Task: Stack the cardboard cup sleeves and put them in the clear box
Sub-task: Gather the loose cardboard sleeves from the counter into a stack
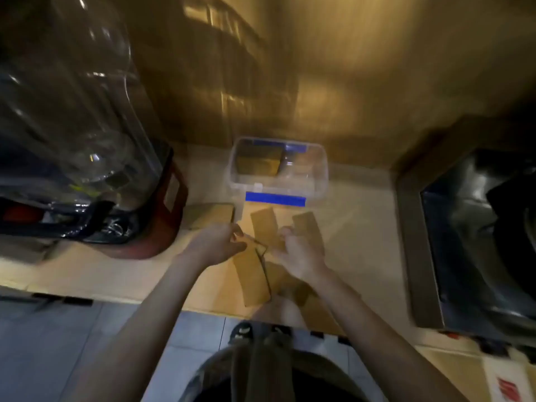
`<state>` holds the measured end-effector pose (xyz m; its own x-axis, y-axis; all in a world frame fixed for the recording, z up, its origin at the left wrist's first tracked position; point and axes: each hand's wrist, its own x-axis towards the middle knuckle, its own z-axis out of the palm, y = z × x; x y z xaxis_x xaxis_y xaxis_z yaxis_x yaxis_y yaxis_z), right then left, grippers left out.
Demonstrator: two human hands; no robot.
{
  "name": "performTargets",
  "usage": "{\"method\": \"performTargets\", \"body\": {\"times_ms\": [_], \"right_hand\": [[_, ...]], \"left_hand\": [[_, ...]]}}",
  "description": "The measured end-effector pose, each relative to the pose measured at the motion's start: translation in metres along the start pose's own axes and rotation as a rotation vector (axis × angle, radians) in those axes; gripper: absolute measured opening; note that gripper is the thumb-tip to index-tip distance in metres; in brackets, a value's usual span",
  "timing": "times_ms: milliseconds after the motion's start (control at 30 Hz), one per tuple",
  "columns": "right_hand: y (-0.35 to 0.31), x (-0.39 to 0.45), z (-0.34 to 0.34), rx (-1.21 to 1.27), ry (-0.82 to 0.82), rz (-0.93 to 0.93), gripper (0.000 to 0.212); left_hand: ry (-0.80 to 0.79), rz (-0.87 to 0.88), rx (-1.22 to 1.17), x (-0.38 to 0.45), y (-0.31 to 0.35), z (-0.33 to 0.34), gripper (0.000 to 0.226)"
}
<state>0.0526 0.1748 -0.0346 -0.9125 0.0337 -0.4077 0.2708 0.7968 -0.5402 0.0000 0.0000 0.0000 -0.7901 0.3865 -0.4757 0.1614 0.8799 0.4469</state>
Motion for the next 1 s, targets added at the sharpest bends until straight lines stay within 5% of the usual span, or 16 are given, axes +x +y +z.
{"method": "performTargets", "body": {"times_ms": [400,700,1000], "right_hand": [[0.007,-0.02,0.107,-0.096,0.026,0.081,0.076],[-0.002,-0.024,0.13,-0.392,0.07,0.078,0.081],[0.014,-0.024,0.111,0.097,0.095,0.193,0.074]], "left_hand": [[0.104,-0.128,-0.001,-0.019,-0.053,0.127,0.049],[0.101,-0.105,-0.002,-0.025,-0.067,0.162,0.063],[0.029,-0.102,0.044,-0.023,-0.07,0.16,0.073]]}}
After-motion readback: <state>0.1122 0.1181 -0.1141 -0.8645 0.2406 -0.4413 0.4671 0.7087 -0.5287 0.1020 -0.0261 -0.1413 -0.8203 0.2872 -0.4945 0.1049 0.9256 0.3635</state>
